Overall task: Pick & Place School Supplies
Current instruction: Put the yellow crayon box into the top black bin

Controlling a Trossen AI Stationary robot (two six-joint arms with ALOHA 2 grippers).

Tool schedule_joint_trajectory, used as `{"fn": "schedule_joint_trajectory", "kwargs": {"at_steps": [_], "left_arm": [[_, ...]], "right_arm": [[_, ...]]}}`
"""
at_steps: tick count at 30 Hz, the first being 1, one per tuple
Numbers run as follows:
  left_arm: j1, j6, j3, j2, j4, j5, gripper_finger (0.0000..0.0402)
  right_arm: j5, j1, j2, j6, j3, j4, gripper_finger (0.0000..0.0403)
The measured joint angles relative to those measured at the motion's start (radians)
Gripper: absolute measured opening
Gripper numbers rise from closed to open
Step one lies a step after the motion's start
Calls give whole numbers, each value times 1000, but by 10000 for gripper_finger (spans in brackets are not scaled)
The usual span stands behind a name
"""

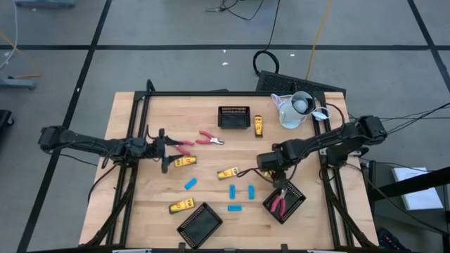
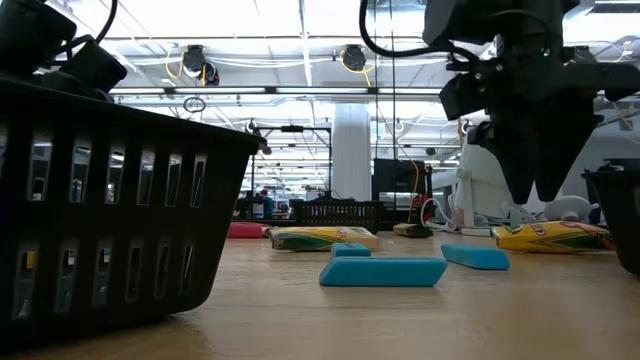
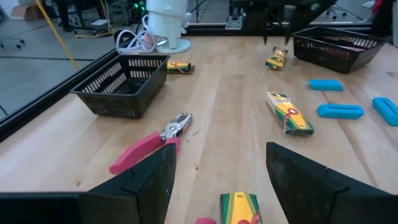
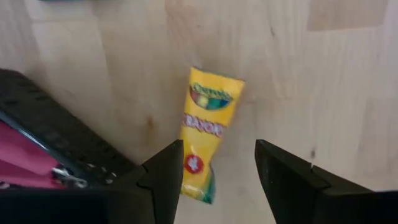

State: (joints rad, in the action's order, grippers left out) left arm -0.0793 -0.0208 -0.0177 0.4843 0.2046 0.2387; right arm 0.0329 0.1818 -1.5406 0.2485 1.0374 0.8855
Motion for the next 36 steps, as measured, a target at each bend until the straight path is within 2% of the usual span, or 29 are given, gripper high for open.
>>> {"fn": "schedule_joint_trajectory", "kwargs": {"at_steps": [9, 25, 36], "left_arm": [[22, -1, 0, 0, 0, -10, 250], [22, -3, 0, 0, 0, -11, 250], [22, -3, 0, 0, 0, -10, 250]], "right_arm": [[-2, -10, 0, -2, -3, -7, 224], [100, -32, 0, 20, -139, -202, 224], [96, -32, 1, 27, -215, -286, 224]]}}
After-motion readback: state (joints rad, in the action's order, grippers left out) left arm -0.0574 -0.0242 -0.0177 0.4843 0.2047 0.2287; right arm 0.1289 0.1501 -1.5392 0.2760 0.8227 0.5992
